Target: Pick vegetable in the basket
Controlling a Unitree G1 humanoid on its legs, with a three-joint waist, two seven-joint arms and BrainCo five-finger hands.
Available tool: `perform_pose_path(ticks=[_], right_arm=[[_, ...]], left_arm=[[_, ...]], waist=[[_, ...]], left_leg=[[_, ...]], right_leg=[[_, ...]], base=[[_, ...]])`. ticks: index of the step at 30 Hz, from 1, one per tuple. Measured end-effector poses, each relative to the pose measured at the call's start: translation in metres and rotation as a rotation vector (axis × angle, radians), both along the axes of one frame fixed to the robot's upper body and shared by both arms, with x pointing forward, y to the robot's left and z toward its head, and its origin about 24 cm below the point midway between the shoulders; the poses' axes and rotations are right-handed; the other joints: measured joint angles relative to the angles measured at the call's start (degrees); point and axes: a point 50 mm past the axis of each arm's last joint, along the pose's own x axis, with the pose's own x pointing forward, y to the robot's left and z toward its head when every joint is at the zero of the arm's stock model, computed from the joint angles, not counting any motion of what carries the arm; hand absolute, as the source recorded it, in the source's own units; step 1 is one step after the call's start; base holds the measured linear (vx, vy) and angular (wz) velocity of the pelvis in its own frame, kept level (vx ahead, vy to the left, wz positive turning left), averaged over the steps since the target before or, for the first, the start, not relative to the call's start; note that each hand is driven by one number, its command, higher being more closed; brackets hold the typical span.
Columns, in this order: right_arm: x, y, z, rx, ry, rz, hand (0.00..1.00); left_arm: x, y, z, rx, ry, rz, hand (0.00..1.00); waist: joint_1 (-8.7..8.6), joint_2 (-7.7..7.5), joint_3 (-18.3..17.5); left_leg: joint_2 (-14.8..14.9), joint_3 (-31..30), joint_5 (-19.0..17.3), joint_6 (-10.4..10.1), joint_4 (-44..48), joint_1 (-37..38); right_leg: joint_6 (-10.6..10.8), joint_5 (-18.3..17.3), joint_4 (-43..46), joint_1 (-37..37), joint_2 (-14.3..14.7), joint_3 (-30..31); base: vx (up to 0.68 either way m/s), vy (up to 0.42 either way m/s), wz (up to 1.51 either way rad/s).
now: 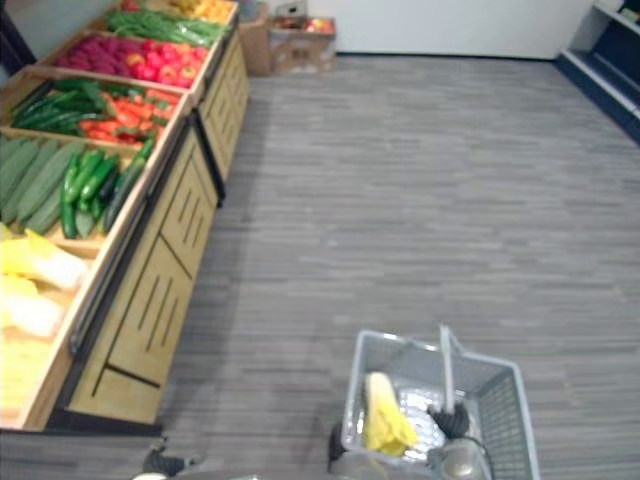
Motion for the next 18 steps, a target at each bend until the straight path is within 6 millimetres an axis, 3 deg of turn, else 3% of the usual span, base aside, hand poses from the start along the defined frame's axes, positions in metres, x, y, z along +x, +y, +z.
perform_pose_path(ticks=[2, 3, 4, 6, 9, 11, 13, 18], right_arm=[[-0.002, -0.003, 0.002, -0.014, 0.0, 0.005, 1.0], [-0.001, -0.007, 0.004, -0.025, -0.008, 0.009, 1.0], [0.002, -0.01, 0.006, -0.038, -0.013, 0.016, 1.0], [0.003, -0.012, 0.007, -0.046, -0.014, 0.027, 1.0], [0.0, -0.012, 0.007, -0.047, -0.009, 0.028, 1.0], [0.001, -0.012, 0.007, -0.049, -0.012, 0.032, 1.0], [0.003, -0.011, 0.01, -0.051, -0.032, 0.043, 1.0], [0.004, -0.014, 0.012, -0.062, -0.036, 0.046, 1.0]], left_arm=[[0.0, -0.003, -0.001, -0.012, -0.004, 0.013, 0.0], [0.0, -0.005, -0.001, -0.021, -0.008, 0.023, 0.0], [0.0, -0.008, -0.001, -0.033, -0.015, 0.044, 0.0], [-0.002, -0.009, -0.002, -0.027, -0.02, 0.075, 0.0], [-0.006, -0.011, -0.002, -0.027, -0.023, 0.079, 0.0], [-0.007, -0.013, -0.003, -0.031, -0.022, 0.081, 0.0], [-0.006, -0.01, -0.002, -0.021, -0.026, 0.075, 0.0], [-0.005, -0.012, -0.002, -0.02, -0.02, 0.045, 0.0]], waist=[[0.9, 0.55, 1.03], [0.99, 1.18, 1.02], [1.08, 1.4, 1.12], [1.38, 1.42, 1.13], [2.11, 2.0, 1.1], [2.52, 2.91, 0.86], [2.46, 1.7, 1.11], [2.45, 1.76, 0.63]], left_leg=[[3.28, -3.32, 0.63, 0.93, 7.67, -1.06], [2.06, -12.05, 0.69, 1.02, 10.24, -4.35], [-2.31, -21.04, -0.69, -0.7, 9.23, -6.51], [-8.05, -29.04, -2.65, -1.48, 5.76, -8.19], [-12.27, -35.91, -2.86, -1.88, -6.14, -7.84], [-13.32, -37.42, -3.74, -0.88, -11.3, -7.66], [-15.16, -36.82, -3.7, -0.43, -12.82, -7.7], [-19.84, -35.73, -2.4, 2.27, -18.19, -4.86]], right_leg=[[-0.86, -0.59, 0.31, 1.49, 1.16, 1.47], [-1.14, -0.82, 0.69, 1.96, 0.89, 2.59], [-1.18, -0.85, 1.31, 1.39, -0.24, 3.78], [-1.06, -0.77, 1.26, 0.9, -1.59, 5.3], [0.11, 0.0, 1.04, 0.55, -1.14, 6.86], [1.76, 1.14, -0.45, 0.53, -0.82, 7.61], [3.33, 2.28, -1.2, 0.35, -2.6, 7.47], [4.01, 2.22, -1.17, -0.32, -6.06, 8.13]], base=[[-0.04, -0.061, -0.39], [0.01, -0.004, -0.38], [0.02, 0.021, -0.41], [0.03, 0.055, -0.41], [0.02, 0.133, -0.35], [0.0, 0.2, -0.2], [0.05, 0.187, -0.02], [0.13, 0.146, -0.01]])
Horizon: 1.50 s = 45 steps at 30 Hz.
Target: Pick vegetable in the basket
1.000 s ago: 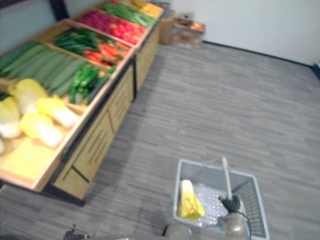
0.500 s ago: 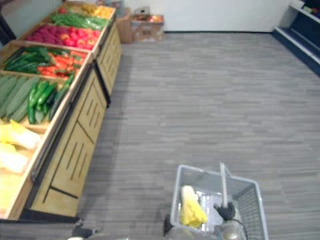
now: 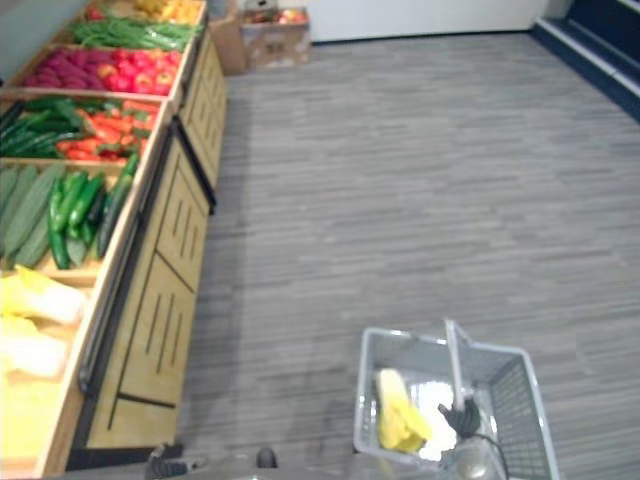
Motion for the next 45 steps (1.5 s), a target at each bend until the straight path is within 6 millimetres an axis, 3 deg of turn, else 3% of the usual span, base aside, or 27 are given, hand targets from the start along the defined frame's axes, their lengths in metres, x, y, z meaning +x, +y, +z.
perform_pose_path(ticks=[4, 11, 13, 15, 18, 20, 23, 25, 27, 29, 31, 33, 34, 37, 38, 40, 41, 42, 45], right_arm=[[0.006, 0.002, 0.001, 0.006, -0.012, 0.013, 1.0], [0.008, 0.01, -0.002, 0.023, -0.004, 0.053, 1.0], [0.009, 0.01, -0.002, 0.026, -0.001, 0.051, 1.0], [0.01, 0.009, -0.002, 0.026, -0.006, 0.039, 1.0], [0.007, 0.011, -0.003, 0.038, -0.023, -0.006, 1.0], [0.003, 0.015, -0.004, 0.04, -0.024, -0.006, 1.0], [0.006, 0.016, -0.003, 0.038, -0.039, -0.001, 1.0], [0.014, 0.016, 0.0, 0.038, -0.06, 0.004, 1.0], [0.021, 0.017, 0.003, 0.038, -0.075, 0.006, 1.0], [0.023, 0.019, 0.002, 0.045, -0.083, -0.008, 1.0], [0.022, 0.017, 0.003, 0.038, -0.087, -0.02, 1.0], [0.025, 0.012, 0.007, 0.032, -0.11, -0.05, 1.0], [0.027, 0.013, 0.008, 0.031, -0.117, -0.046, 1.0], [0.021, 0.01, 0.006, 0.027, -0.107, -0.06, 1.0], [0.019, 0.01, 0.005, 0.028, -0.101, -0.06, 1.0], [0.014, 0.011, 0.003, 0.028, -0.085, -0.054, 1.0], [0.015, 0.013, 0.003, 0.029, -0.081, -0.041, 1.0], [0.015, 0.014, 0.002, 0.031, -0.078, -0.037, 1.0], [0.008, 0.016, -0.001, 0.034, -0.055, -0.034, 1.0]], left_arm=[[0.005, 0.001, 0.001, 0.004, -0.012, -0.006, 0.0], [0.007, 0.005, 0.001, 0.017, -0.004, -0.04, 0.0], [0.007, 0.005, 0.001, 0.018, -0.007, -0.049, 0.0], [0.007, 0.004, 0.001, 0.017, -0.003, -0.065, 0.0], [0.001, 0.01, 0.001, 0.034, 0.023, -0.09, 0.0], [-0.004, 0.014, 0.001, 0.043, 0.037, -0.093, 0.0], [-0.011, 0.016, 0.0, 0.044, 0.054, -0.075, 0.0], [-0.012, 0.011, -0.001, 0.03, 0.057, -0.063, 0.0], [-0.011, 0.009, -0.002, 0.024, 0.055, -0.045, 0.0], [-0.008, 0.013, -0.001, 0.036, 0.046, -0.029, 0.0], [-0.003, 0.014, 0.0, 0.037, 0.034, -0.014, 0.0], [0.014, 0.004, 0.001, 0.02, -0.008, -0.032, 0.0], [0.015, 0.003, 0.001, 0.021, -0.009, -0.039, 0.0], [0.016, -0.001, 0.001, 0.013, -0.015, -0.029, 0.0], [0.016, 0.0, 0.001, 0.014, -0.018, -0.018, 0.0], [0.015, 0.001, 0.002, 0.013, -0.026, 0.012, 0.0], [0.012, 0.005, 0.002, 0.019, -0.025, 0.043, 0.0], [0.01, 0.006, 0.002, 0.024, -0.027, 0.056, 0.0], [0.012, 0.008, 0.004, 0.042, -0.043, 0.068, 0.0]], waist=[[0.18, 0.18, -0.25], [0.31, -1.39, -1.0], [0.3, -1.45, -1.01], [0.21, -1.37, -0.91], [-0.23, -3.28, -0.1], [-0.81, -3.96, -0.23], [-1.44, -3.71, -0.33], [-1.32, -3.01, 0.39], [-1.34, -2.51, 0.97], [-1.36, -3.68, 1.91], [-1.62, -3.45, 2.66], [-1.4, -0.98, 2.67], [-1.58, -0.74, 2.64], [-1.82, -0.02, 2.19], [-1.83, -0.03, 2.2], [-1.52, -0.26, 2.31], [-1.35, -0.81, 2.72], [-1.15, -0.5, 2.91], [0.15, -0.93, 3.15]], left_leg=[[-0.55, 0.34, -0.25, 0.36, 0.05, 0.6], [-1.13, 1.16, -0.25, 0.36, 0.07, 2.02], [-1.22, 1.14, -0.52, 0.72, 0.17, 2.09], [-1.15, 0.49, -3.11, 2.46, 0.13, 2.27], [-2.31, -0.87, -4.95, 3.76, 1.91, 4.69], [-2.8, -2.15, -5.68, 5.01, 2.14, 6.24], [-2.26, -3.81, -5.75, 5.11, 1.31, 6.98], [-0.74, -3.88, -6.1, 4.42, 1.15, 7.01], [1.12, -3.88, -6.24, 2.32, 1.05, 7.85], [2.33, -3.9, -7.67, -0.45, 0.58, 10.26], [4.49, -5.06, -9.0, -2.58, -0.73, 12.85], [7.14, -6.92, -7.36, -3.76, 0.25, 12.56], [7.57, -7.32, -6.63, -4.77, 1.3, 11.9], [9.31, -12.48, -1.97, -5.47, 12.97, 7.99], [9.66, -14.01, 0.77, -5.74, 18.31, 5.67], [10.43, -15.06, 10.24, -5.66, 30.38, -0.04], [11.62, -14.56, 12.45, -5.35, 38.9, -3.7], [12.07, -14.1, 8.68, -4.68, 47.55, -7.68], [10.21, -12.05, 2.28, -2.56, 54.81, -13.46]], right_leg=[[0.15, -0.13, 0.02, 0.01, -0.34, 0.85], [0.18, -0.14, 0.42, -0.06, -0.64, 1.83], [1.21, -2.09, 4.26, -1.87, -0.9, 1.8], [3.07, -8.16, 19.02, -8.32, -1.77, 2.08], [2.05, -8.21, 40.77, -16.11, -3.31, 4.3], [1.62, -8.22, 47.38, -18.03, -3.93, 6.59], [0.21, -9.17, 41.45, -18.56, -3.36, 6.27], [0.44, -8.78, 32.4, -19.15, -2.87, 5.3], [2.0, -7.5, 21.92, -18.99, -2.42, 5.27], [2.9, -6.92, 14.54, -18.7, -2.98, 4.33], [3.9, -0.28, 17.03, -18.37, -2.17, 2.25], [1.83, -6.77, 28.09, -23.09, -0.15, 1.09], [1.08, -8.02, 30.06, -23.63, -0.07, 0.73], [-0.85, -14.61, 35.14, -21.24, -0.06, -2.16], [-1.2, -15.92, 35.22, -19.62, -0.01, -3.18], [-2.29, -17.84, 33.97, -15.58, 0.21, -4.42], [-3.3, -18.81, 32.39, -12.49, 0.67, -5.04], [-4.26, -19.52, 30.65, -9.35, 1.53, -5.14], [-4.44, -20.14, 26.51, -2.47, 2.1, -5.49]], base=[[0.16, 0.071, -0.12], [0.05, -0.006, -0.19], [-0.03, -0.006, -0.02], [-0.07, 0.028, 0.09], [-0.1, 0.045, 0.22], [0.01, 0.035, 0.44], [0.1, -0.016, 0.32], [0.21, -0.109, 0.05], [0.3, -0.167, 0.04], [0.41, -0.29, 0.05], [0.4, -0.342, 0.21], [0.44, -0.359, 0.14], [0.4, -0.325, 0.06], [0.4, -0.298, 0.29], [0.49, -0.328, 0.46], [0.33, -0.208, 0.3], [0.42, -0.216, 0.13], [0.35, -0.176, 0.08], [0.34, -0.087, -0.02]])
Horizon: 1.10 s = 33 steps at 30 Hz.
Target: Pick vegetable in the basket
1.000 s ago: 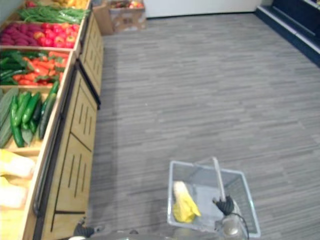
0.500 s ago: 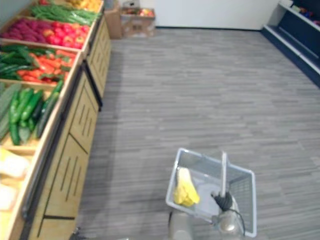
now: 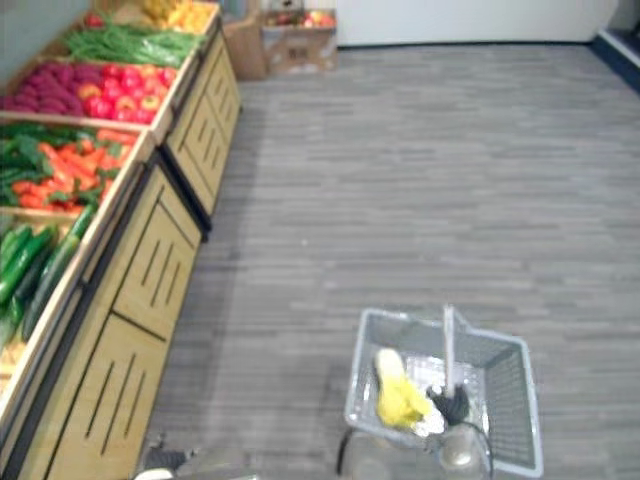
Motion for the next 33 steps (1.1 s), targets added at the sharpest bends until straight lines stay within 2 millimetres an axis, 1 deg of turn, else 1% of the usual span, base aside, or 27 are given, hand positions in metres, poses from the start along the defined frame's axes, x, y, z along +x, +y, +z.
perform_pose_path(ticks=[1, 3, 4, 5, 6, 7, 8, 9, 10, 11, 13, 14, 16, 17, 18, 19, 20, 21, 22, 23, 24, 25, 27, 29, 30, 32, 33], right_arm=[[-0.004, -0.001, -0.001, -0.003, 0.009, -0.006, 1.0], [-0.008, -0.001, -0.003, -0.002, 0.022, -0.021, 1.0], [-0.01, 0.002, -0.005, 0.006, 0.022, -0.045, 1.0], [-0.009, 0.003, -0.004, 0.007, 0.02, -0.046, 1.0], [-0.013, 0.004, -0.005, 0.007, 0.023, -0.053, 1.0], [-0.015, 0.005, -0.006, 0.008, 0.026, -0.056, 1.0], [-0.019, 0.009, -0.009, 0.015, 0.036, -0.064, 1.0], [-0.022, 0.015, -0.011, 0.032, 0.041, -0.07, 1.0], [-0.022, 0.02, -0.013, 0.042, 0.043, -0.062, 1.0], [-0.018, 0.027, -0.013, 0.054, 0.036, -0.036, 1.0], [-0.017, 0.034, -0.014, 0.071, 0.039, -0.02, 1.0], [-0.018, 0.035, -0.016, 0.075, 0.05, -0.014, 1.0], [-0.012, 0.034, -0.016, 0.072, 0.039, -0.005, 1.0], [-0.009, 0.033, -0.015, 0.07, 0.033, -0.01, 1.0], [-0.008, 0.03, -0.014, 0.064, 0.028, -0.014, 1.0], [-0.008, 0.029, -0.013, 0.059, 0.027, -0.01, 1.0], [-0.009, 0.028, -0.013, 0.057, 0.029, -0.006, 1.0], [-0.009, 0.027, -0.013, 0.055, 0.023, -0.003, 1.0], [-0.008, 0.027, -0.013, 0.055, 0.022, -0.002, 1.0], [-0.007, 0.028, -0.013, 0.056, 0.018, -0.001, 1.0], [-0.007, 0.027, -0.012, 0.055, 0.013, -0.004, 1.0], [-0.007, 0.026, -0.012, 0.054, 0.01, -0.012, 1.0], [-0.007, 0.024, -0.011, 0.053, 0.007, -0.017, 1.0], [-0.006, 0.022, -0.01, 0.054, -0.001, -0.036, 1.0], [-0.006, 0.022, -0.01, 0.054, -0.002, -0.04, 1.0], [-0.009, 0.023, -0.01, 0.059, -0.005, -0.056, 1.0], [-0.011, 0.02, -0.009, 0.055, -0.003, -0.069, 1.0]], left_arm=[[0.002, 0.001, 0.002, 0.006, -0.014, 0.002, 0.0], [0.001, -0.001, 0.002, 0.007, -0.021, 0.01, 0.0], [-0.003, -0.001, 0.001, 0.017, -0.016, 0.032, 0.0], [-0.003, -0.001, 0.001, 0.018, -0.019, 0.035, 0.0], [-0.005, -0.002, 0.002, 0.02, -0.024, 0.054, 0.0], [-0.007, -0.003, 0.001, 0.019, -0.023, 0.065, 0.0], [-0.01, -0.004, 0.001, 0.018, -0.016, 0.077, 0.0], [-0.011, 0.001, 0.002, 0.032, -0.016, 0.075, 0.0], [-0.01, 0.004, 0.003, 0.041, -0.019, 0.072, 0.0], [-0.01, 0.006, 0.004, 0.049, -0.02, 0.069, 0.0], [-0.012, 0.011, 0.003, 0.062, -0.002, 0.056, 0.0], [-0.014, 0.012, 0.003, 0.065, 0.015, 0.051, 0.0], [-0.018, 0.012, 0.001, 0.065, 0.039, 0.035, 0.0], [-0.019, 0.013, 0.001, 0.072, 0.058, -0.009, 0.0], [-0.018, 0.015, 0.001, 0.081, 0.066, -0.056, 0.0], [-0.016, 0.015, 0.001, 0.086, 0.065, -0.073, 0.0], [-0.014, 0.017, 0.002, 0.092, 0.062, -0.099, 0.0], [-0.012, 0.017, 0.003, 0.096, 0.061, -0.121, 0.0], [-0.011, 0.016, 0.003, 0.096, 0.061, -0.126, 0.0], [-0.01, 0.015, 0.002, 0.095, 0.064, -0.139, 0.0], [-0.009, 0.014, 0.002, 0.089, 0.062, -0.14, 0.0], [-0.005, 0.013, 0.002, 0.081, 0.051, -0.124, 0.0], [-0.003, 0.011, 0.002, 0.071, 0.042, -0.104, 0.0], [-0.002, 0.007, 0.001, 0.054, 0.032, -0.064, 0.0], [-0.004, 0.007, 0.001, 0.051, 0.035, -0.057, 0.0], [-0.006, 0.009, 0.001, 0.044, 0.034, -0.016, 0.0], [-0.006, 0.006, 0.0, 0.029, 0.033, 0.0, 0.0]], waist=[[0.53, -0.14, 0.06], [1.44, -0.24, 0.15], [1.67, -0.7, 0.23], [1.59, -0.72, 0.22], [1.55, -0.71, 0.23], [1.55, -0.68, 0.21], [1.66, -1.29, 0.03], [1.54, -2.19, -0.68], [1.56, -3.13, -1.13], [2.09, -4.01, -1.27], [2.26, -5.38, -2.32], [2.3, -6.06, -3.02], [1.68, -6.04, -2.96], [1.41, -5.92, -2.96], [1.01, -5.61, -2.92], [0.93, -5.75, -3.06], [1.0, -5.88, -3.11], [0.37, -5.83, -3.12], [-0.06, -5.73, -3.15], [-0.45, -5.44, -3.14], [-0.76, -5.17, -3.07], [-1.18, -4.81, -2.97], [-1.4, -4.45, -2.8], [-1.33, -3.74, -2.61], [-1.2, -3.66, -2.6], [-0.17, -4.05, -2.66], [-0.21, -3.65, -2.89]], left_leg=[[-1.17, 1.1, -2.09, 0.75, -1.08, -3.11], [-2.75, 3.34, -4.07, 0.77, -9.76, -6.47], [-4.68, 5.04, -3.68, 1.12, -26.61, -6.28], [-4.94, 5.27, -3.23, 1.5, -30.08, -6.0], [-5.64, 5.57, -0.39, 1.99, -41.82, -4.43], [-5.68, 5.39, 0.94, 2.04, -46.29, -3.9], [-5.97, 6.67, 6.35, 1.67, -47.94, -3.54], [-6.97, 9.0, 7.77, 3.07, -46.79, -3.59], [-7.58, 9.99, 6.5, 3.44, -45.83, -3.95], [-7.93, 10.57, 3.76, 4.46, -42.88, -5.41], [-9.04, 12.01, 1.86, 5.68, -41.67, -5.16], [-10.23, 12.72, 0.74, 6.53, -42.54, -3.75], [-11.16, 13.12, -0.49, 7.28, -44.84, 0.52], [-11.34, 13.43, -1.23, 7.81, -46.93, 3.94], [-11.54, 13.17, -2.04, 8.25, -48.05, 6.7], [-11.65, 12.91, -2.43, 8.4, -48.57, 7.94], [-12.16, 12.36, -2.68, 8.51, -49.99, 10.85], [-12.43, 11.76, -2.68, 8.53, -51.61, 13.39], [-12.49, 11.52, -2.68, 8.54, -52.26, 14.37], [-12.53, 10.83, -2.71, 8.59, -53.4, 16.11], [-12.4, 9.88, -2.84, 8.77, -54.0, 17.11], [-12.04, 8.64, -3.25, 8.66, -54.39, 18.2], [-11.46, 8.29, -4.18, 8.05, -54.42, 19.0], [-9.7, 7.04, -7.2, 5.55, -53.41, 21.34], [-9.17, 6.96, -8.03, 4.79, -53.15, 21.78], [-7.57, 6.74, -11.98, 1.93, -51.47, 23.43], [-5.84, 5.94, -13.43, 0.41, -51.67, 24.67]], right_leg=[[0.27, -0.17, -2.1, 2.8, -0.04, -0.35], [0.65, -0.14, -4.53, 5.52, -0.44, -0.4], [2.3, -0.83, -5.9, 7.44, -1.61, -0.36], [2.62, -1.02, -6.1, 7.74, -1.87, -0.42], [4.04, -1.9, -6.45, 8.87, -2.66, -0.34], [4.84, -2.54, -6.5, 9.59, -2.96, -0.19], [6.32, -3.7, -6.57, 10.74, -4.12, 0.17], [6.39, -4.01, -7.54, 11.83, -5.64, 0.63], [6.49, -3.76, -8.04, 11.91, -6.27, 1.32], [5.93, -1.64, -8.65, 11.36, -6.93, 2.97], [6.55, 1.38, -7.31, 10.5, -8.3, 6.15], [7.44, 3.17, -2.91, 8.3, -9.2, 8.72], [8.85, 9.27, 10.26, 2.99, -9.62, 11.6], [10.28, 15.88, 19.97, -0.9, -9.58, 12.99], [11.31, 17.0, 28.37, -4.53, -8.76, 14.02], [11.14, 16.86, 31.72, -6.11, -8.18, 14.14], [10.92, 14.86, 35.45, -8.6, -6.92, 13.6], [10.13, 11.91, 35.53, -10.17, -5.72, 12.51], [9.42, 10.38, 34.6, -10.91, -5.22, 11.89], [7.95, 8.0, 31.11, -12.45, -4.39, 10.65], [6.7, 7.17, 26.95, -13.18, -3.79, 9.62], [6.01, 6.78, 18.23, -13.63, -2.92, 8.87], [6.01, 6.95, 11.65, -13.58, -2.42, 8.9], [6.54, 8.69, -1.72, -13.51, -2.52, 8.86], [6.42, 9.55, -4.05, -13.47, -2.7, 8.71], [6.88, 12.48, -7.6, -13.51, -3.78, 7.32], [7.1, 16.41, -4.93, -13.6, -3.0, 5.58]], base=[[0.27, 0.016, 0.0], [0.32, 0.094, -0.13], [0.25, 0.116, -0.18], [0.4, 0.223, -0.17], [0.27, 0.18, -0.06], [0.42, 0.306, -0.09], [0.39, 0.277, -0.04], [0.42, 0.275, -0.06], [0.44, 0.224, -0.17], [0.42, 0.255, -0.25], [0.4, 0.287, -0.2], [0.38, 0.28, -0.15], [0.39, 0.277, -0.1], [0.31, 0.218, 0.06], [0.38, 0.232, 0.11], [0.33, 0.143, 0.2], [0.4, 0.124, 0.27], [0.32, 0.063, 0.31], [0.31, 0.013, 0.34], [0.23, -0.016, 0.31], [0.34, -0.083, 0.47], [0.28, -0.11, 0.49], [0.27, -0.151, 0.38], [0.25, -0.191, 0.28], [0.29, -0.265, 0.14], [0.38, -0.409, 0.06], [0.41, -0.443, 0.25]])
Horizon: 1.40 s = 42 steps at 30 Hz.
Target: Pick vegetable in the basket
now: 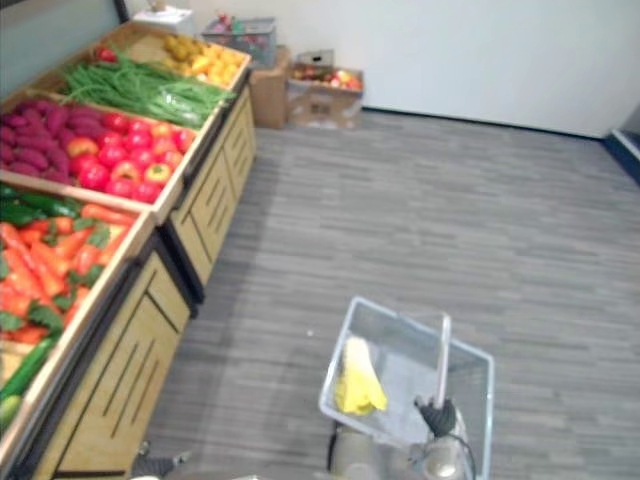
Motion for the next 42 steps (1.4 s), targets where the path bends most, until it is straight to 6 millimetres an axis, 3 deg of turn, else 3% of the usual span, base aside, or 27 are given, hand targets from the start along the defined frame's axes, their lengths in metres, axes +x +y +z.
perform_pose_path(ticks=[2, 5, 7, 10, 11, 13, 15, 16, 18, 19, 20, 21, 22, 24, 27, 33, 34, 42], right_arm=[[-0.003, -0.008, 0.003, -0.018, -0.001, -0.037, 1.0], [-0.004, -0.012, 0.003, -0.021, 0.003, -0.055, 1.0], [-0.007, -0.011, 0.001, -0.018, 0.014, -0.059, 1.0], [-0.011, -0.011, -0.002, -0.012, 0.036, -0.057, 1.0], [-0.012, -0.011, -0.003, -0.011, 0.045, -0.051, 1.0], [-0.015, -0.014, -0.004, -0.016, 0.059, -0.05, 1.0], [-0.022, -0.014, -0.008, -0.012, 0.088, -0.061, 1.0], [-0.025, -0.014, -0.01, -0.009, 0.102, -0.064, 1.0], [-0.024, -0.014, -0.009, -0.008, 0.101, -0.065, 1.0], [-0.023, -0.014, -0.009, -0.008, 0.099, -0.064, 1.0], [-0.021, -0.015, -0.009, -0.01, 0.096, -0.063, 1.0], [-0.021, -0.013, -0.009, -0.008, 0.096, -0.059, 1.0], [-0.021, -0.009, -0.011, 0.005, 0.102, -0.055, 1.0], [-0.019, 0.003, -0.013, 0.026, 0.101, -0.023, 1.0], [-0.017, 0.005, -0.013, 0.028, 0.087, -0.012, 1.0], [-0.019, -0.002, -0.014, 0.017, 0.098, -0.007, 1.0], [-0.024, 0.006, -0.025, 0.075, 0.17, 0.016, 1.0], [-0.023, 0.006, -0.025, 0.076, 0.168, 0.016, 1.0]], left_arm=[[0.003, -0.011, -0.002, -0.036, -0.008, 0.006, 0.0], [0.001, -0.019, -0.004, -0.058, -0.003, 0.022, 0.0], [0.001, -0.021, -0.004, -0.066, -0.003, 0.032, 0.0], [0.002, -0.021, -0.004, -0.072, -0.017, 0.053, 0.0], [0.002, -0.02, -0.004, -0.074, -0.019, 0.063, 0.0], [0.001, -0.017, -0.003, -0.065, -0.025, 0.071, 0.0], [0.0, -0.014, -0.002, -0.055, -0.027, 0.076, 0.0], [-0.001, -0.012, -0.002, -0.046, -0.026, 0.083, 0.0], [-0.002, -0.01, -0.002, -0.033, -0.025, 0.088, 0.0], [-0.002, -0.01, -0.001, -0.029, -0.024, 0.09, 0.0], [-0.002, -0.01, -0.002, -0.024, -0.022, 0.091, 0.0], [-0.002, -0.013, -0.002, -0.028, -0.021, 0.09, 0.0], [-0.002, -0.012, -0.002, -0.025, -0.019, 0.083, 0.0], [0.003, -0.002, 0.001, 0.011, -0.028, 0.04, 0.0], [-0.001, 0.0, 0.0, 0.02, -0.005, 0.022, 0.0], [-0.014, -0.007, -0.006, 0.007, 0.067, -0.048, 0.0], [-0.014, 0.008, -0.004, 0.041, 0.108, -0.172, 0.0], [-0.014, 0.007, -0.004, 0.038, 0.109, -0.172, 0.0]], waist=[[0.21, 3.18, -0.23], [-0.2, 4.83, -0.59], [-0.34, 5.1, -0.77], [-0.03, 5.24, -0.89], [0.09, 5.19, -0.91], [0.22, 5.17, -0.91], [0.13, 4.75, -0.69], [0.22, 4.2, -0.64], [0.24, 3.81, -0.48], [0.25, 3.77, -0.45], [0.19, 3.92, -0.48], [0.33, 4.45, -0.56], [0.79, 4.19, -0.91], [0.84, 1.54, -0.99], [1.3, 0.56, -1.13], [1.34, 1.42, -2.21], [0.01, -0.86, -3.35], [0.08, -0.73, -3.31]], left_leg=[[2.68, -0.87, 0.92, -0.45, -1.23, 1.19], [3.59, -3.64, 6.04, -0.64, 0.19, 0.96], [4.26, -6.07, 8.93, -1.08, 5.23, -0.79], [5.27, -8.85, 15.7, -5.68, 17.74, -6.43], [5.35, -8.89, 19.66, -7.19, 21.54, -8.2], [5.81, -7.5, 19.99, -8.74, 28.75, -11.48], [5.75, -2.83, 14.96, -7.56, 33.28, -14.03], [5.21, 0.06, 11.37, -5.65, 32.75, -15.3], [3.89, 2.46, 8.0, -3.63, 26.75, -17.41], [3.31, 2.84, 8.11, -3.29, 22.67, -17.71], [2.43, 2.72, 11.11, -0.73, 12.57, -17.91], [2.33, 2.23, 17.04, 0.18, 5.31, -18.14], [1.85, 2.14, 16.5, -0.02, 4.51, -17.44], [-0.84, 1.19, 16.52, 0.01, 0.49, -16.69], [-2.38, 2.23, 16.42, 0.46, -1.58, -15.19], [-3.22, 5.7, 17.76, 1.1, -7.13, -11.69], [-4.16, 6.55, 17.72, 1.09, -11.25, -7.99], [-4.18, 7.19, 17.77, 1.12, -12.14, -7.07]], right_leg=[[-1.91, -5.17, 7.01, -2.16, 2.13, -1.83], [-3.47, -9.57, 10.42, -1.46, 2.02, -4.02], [-4.47, -11.02, 9.52, 1.46, 1.99, -5.79], [-5.52, -11.91, 6.21, 7.05, 2.33, -8.45], [-5.68, -11.94, 4.53, 9.09, 2.47, -8.77], [-6.0, -11.71, 1.15, 12.15, 2.09, -9.58], [-5.81, -11.5, -2.04, 16.7, 1.6, -10.22], [-5.65, -11.41, -3.07, 18.41, 0.81, -10.21], [-4.91, -10.97, -3.83, 19.31, -0.29, -9.87], [-4.65, -10.82, -3.87, 19.3, -0.62, -9.69], [-4.07, -10.54, -4.0, 19.28, -0.8, -9.15], [-2.59, -10.55, -4.4, 19.24, 0.09, -8.16], [-1.89, -10.72, -4.94, 19.16, 0.01, -7.08], [-0.58, -9.88, -7.97, 19.02, -1.53, -5.58], [0.13, -9.42, -9.4, 19.16, -2.1, -2.68], [1.23, -8.78, -9.88, 17.56, -2.1, 1.43], [2.14, -7.5, -11.63, 17.9, -1.88, 5.14], [2.14, -7.5, -11.64, 17.99, -1.84, 5.62]], base=[[0.4, -0.374, 0.27], [0.42, -0.347, 0.24], [0.3, -0.209, 0.43], [0.3, -0.191, 0.34], [0.24, -0.121, 0.12], [0.27, -0.099, 0.14], [0.28, -0.018, 0.2], [0.21, 0.05, 0.12], [0.13, 0.11, -0.04], [0.11, 0.186, -0.16], [0.11, 0.247, -0.23], [0.11, 0.26, -0.29], [0.12, 0.233, -0.2], [0.09, 0.226, 0.05], [0.01, 0.142, -0.06], [-0.01, 0.026, -0.34], [0.0, 0.002, -0.08], [0.0, 0.0, -0.03]])
